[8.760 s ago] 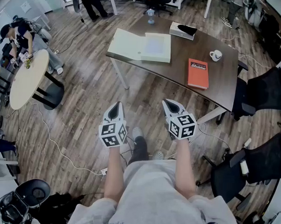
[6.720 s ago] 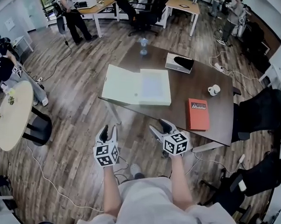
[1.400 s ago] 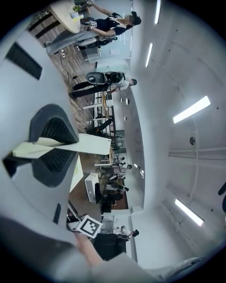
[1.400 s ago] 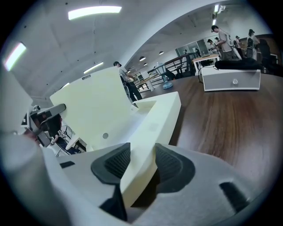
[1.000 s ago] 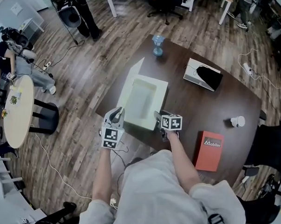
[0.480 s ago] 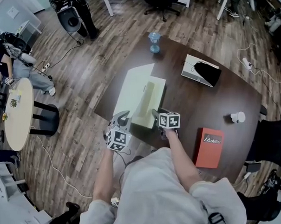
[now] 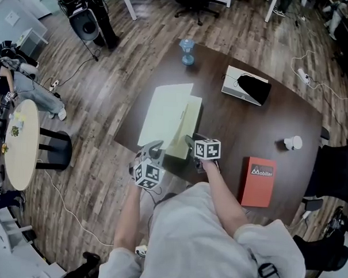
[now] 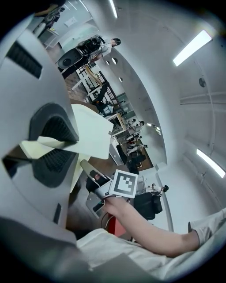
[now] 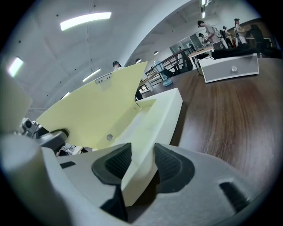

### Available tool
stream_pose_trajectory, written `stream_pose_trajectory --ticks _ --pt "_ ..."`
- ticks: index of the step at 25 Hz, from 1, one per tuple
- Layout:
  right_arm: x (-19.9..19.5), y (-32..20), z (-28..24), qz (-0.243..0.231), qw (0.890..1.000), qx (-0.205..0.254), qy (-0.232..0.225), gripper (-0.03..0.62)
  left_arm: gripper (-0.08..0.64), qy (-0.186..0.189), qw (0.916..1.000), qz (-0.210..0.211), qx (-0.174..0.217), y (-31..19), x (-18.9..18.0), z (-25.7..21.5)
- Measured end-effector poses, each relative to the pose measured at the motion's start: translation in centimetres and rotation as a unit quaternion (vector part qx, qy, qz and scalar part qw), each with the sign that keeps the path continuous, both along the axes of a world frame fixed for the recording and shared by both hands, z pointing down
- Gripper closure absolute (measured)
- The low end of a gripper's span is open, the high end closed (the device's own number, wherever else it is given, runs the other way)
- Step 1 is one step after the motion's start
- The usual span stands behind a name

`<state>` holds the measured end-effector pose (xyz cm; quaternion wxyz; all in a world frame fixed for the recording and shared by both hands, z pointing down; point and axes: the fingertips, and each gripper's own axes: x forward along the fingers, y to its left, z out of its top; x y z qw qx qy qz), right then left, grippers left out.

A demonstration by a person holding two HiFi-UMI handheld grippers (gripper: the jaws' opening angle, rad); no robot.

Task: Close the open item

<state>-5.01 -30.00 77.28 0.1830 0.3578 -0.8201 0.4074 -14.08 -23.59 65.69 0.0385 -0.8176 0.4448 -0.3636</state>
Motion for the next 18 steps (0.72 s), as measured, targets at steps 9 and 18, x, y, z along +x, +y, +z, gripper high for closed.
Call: stream_pose_trajectory --ticks 9,18 --pt "-0.4 0.6 0.2 -0.016 1.0 0.008 -0.012 0.411 0.543 -0.021 0.9994 0.025 -0.011 0.3 0.4 1.1" --pt "-1.0 1.2 -0.3 -0.042 0.998 0.013 -0.047 0.374 0.543 -0.036 0.9982 0.045 -0.019 0.6 1.1 2.0"
